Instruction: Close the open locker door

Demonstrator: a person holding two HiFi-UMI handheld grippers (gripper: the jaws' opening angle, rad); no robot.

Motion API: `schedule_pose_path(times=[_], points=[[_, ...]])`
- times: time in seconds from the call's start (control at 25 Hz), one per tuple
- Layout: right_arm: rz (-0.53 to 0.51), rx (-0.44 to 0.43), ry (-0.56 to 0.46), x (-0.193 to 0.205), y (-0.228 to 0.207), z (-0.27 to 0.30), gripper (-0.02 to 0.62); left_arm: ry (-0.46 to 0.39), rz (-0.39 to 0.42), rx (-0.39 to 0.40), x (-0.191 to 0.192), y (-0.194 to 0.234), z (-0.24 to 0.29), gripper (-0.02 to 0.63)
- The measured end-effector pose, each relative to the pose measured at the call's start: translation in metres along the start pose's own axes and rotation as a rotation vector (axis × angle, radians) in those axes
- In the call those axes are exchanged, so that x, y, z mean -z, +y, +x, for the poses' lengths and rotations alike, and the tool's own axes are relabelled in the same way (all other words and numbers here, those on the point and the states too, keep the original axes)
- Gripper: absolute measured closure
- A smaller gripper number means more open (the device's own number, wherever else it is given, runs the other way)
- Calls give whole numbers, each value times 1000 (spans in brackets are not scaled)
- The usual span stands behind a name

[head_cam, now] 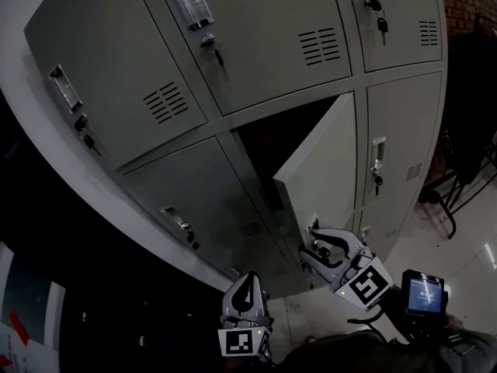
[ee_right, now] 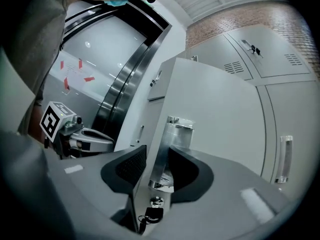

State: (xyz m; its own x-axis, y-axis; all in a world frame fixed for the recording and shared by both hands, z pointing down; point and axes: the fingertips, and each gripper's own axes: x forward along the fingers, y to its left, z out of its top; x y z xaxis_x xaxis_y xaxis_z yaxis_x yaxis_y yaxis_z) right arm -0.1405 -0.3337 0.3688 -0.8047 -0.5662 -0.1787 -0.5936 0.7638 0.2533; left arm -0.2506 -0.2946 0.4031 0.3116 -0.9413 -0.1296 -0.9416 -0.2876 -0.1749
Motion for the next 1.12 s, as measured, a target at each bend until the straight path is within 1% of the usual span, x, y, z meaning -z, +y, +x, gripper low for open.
schedule_pose_path(times=[0.08,0.2,0.32,0.44,0.56,0.8,0.96,1.12], points=[[2,20,11,5,-1,16,448,8,17,-2,3,14,1,604],[-15,46,34,12,-5,37,450,-23,-19,-1,0,28,4,604],[-34,77,56,19,-9,57,451,-27,-29,-7,3,44,7,604],[-41,111,80,26,-15,76,449,-17,-33,-14,9,60,7,604],[-46,142,102,33,-22,90,449,8,-8,-23,14,72,4,604],[-54,189,133,44,-37,116,457,10,-30,-47,19,92,1,604],[-71,213,175,53,-47,129,468,32,-22,-65,27,104,-4,604],[-75,245,189,58,-56,139,476,24,-36,-81,24,112,-7,604]])
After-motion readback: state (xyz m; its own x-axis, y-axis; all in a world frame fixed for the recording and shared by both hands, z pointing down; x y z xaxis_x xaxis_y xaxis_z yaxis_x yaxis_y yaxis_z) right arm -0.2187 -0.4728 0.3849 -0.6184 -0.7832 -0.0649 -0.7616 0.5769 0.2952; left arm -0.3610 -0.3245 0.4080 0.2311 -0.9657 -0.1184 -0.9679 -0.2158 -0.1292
